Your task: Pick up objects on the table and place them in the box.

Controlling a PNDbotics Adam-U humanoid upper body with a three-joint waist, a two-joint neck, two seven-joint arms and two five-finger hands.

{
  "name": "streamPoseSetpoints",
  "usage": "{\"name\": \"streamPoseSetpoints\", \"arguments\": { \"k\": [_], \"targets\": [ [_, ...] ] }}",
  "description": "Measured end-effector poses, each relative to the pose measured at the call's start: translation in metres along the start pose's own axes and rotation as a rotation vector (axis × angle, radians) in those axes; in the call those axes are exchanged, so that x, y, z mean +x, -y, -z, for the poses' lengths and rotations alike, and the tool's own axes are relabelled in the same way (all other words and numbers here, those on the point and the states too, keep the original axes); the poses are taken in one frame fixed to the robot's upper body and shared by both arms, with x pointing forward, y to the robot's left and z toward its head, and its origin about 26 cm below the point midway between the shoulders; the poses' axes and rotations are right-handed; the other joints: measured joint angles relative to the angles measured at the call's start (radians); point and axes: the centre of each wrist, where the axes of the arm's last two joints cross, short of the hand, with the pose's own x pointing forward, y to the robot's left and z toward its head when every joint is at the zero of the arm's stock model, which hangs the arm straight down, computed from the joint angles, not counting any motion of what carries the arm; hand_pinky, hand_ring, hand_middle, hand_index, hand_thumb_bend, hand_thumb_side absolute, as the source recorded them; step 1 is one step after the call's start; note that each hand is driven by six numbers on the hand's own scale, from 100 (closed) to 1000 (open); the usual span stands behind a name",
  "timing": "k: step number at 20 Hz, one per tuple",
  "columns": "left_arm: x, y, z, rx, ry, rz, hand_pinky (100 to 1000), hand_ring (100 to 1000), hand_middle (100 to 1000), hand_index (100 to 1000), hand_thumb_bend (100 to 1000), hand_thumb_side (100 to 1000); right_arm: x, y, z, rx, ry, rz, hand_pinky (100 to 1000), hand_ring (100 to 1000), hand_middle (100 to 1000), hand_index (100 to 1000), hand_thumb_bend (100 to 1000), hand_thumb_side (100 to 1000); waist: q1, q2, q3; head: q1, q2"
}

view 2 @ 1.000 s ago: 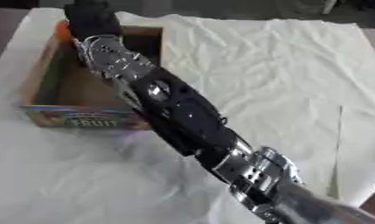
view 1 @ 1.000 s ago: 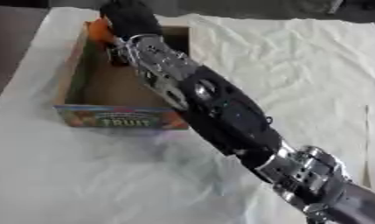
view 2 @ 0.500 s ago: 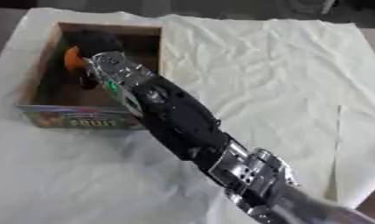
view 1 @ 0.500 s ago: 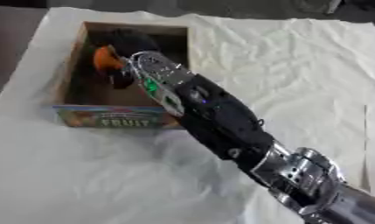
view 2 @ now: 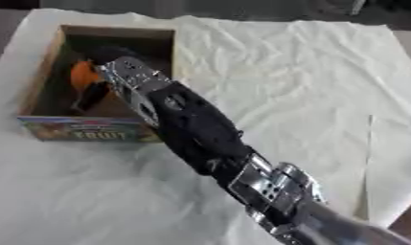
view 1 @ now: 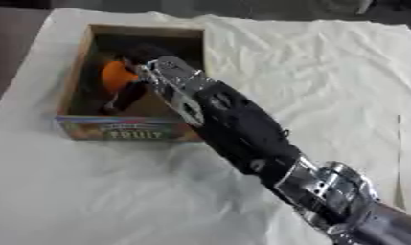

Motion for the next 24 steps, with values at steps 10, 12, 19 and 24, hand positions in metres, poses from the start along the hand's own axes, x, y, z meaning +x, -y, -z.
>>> {"name": "streamPoseSetpoints", "arguments": {
  "k": [10,12,19,24],
  "targets": [
    [-0.001,-0.001,-0.002,0.003,-0.009,0.005,318,689,857,671,100,753,-0.017,0.060,-0.044,-0.211,0.057,0.047,930,950,863,951,715,693,0.000,-0.014,-0.028,0.024,0.008],
    [-0.001,-0.001,-0.002,0.005,-0.010,0.006,318,689,857,671,100,753,-0.021,0.070,-0.057,-0.238,0.076,0.068,930,950,863,951,715,693,0.000,-0.015,-0.029,0.028,0.009],
    [-0.002,-0.004,-0.004,0.016,-0.017,0.015,319,689,856,671,100,753,-0.049,0.099,-0.095,-0.381,0.121,0.116,918,904,807,943,560,782,0.012,-0.022,-0.060,0.068,0.014],
    [-0.003,-0.006,-0.004,0.028,-0.018,0.022,319,689,856,671,100,751,-0.090,0.113,-0.131,-0.532,0.090,0.147,903,883,792,927,427,804,0.025,-0.022,-0.076,0.095,0.017]
  ]
}}
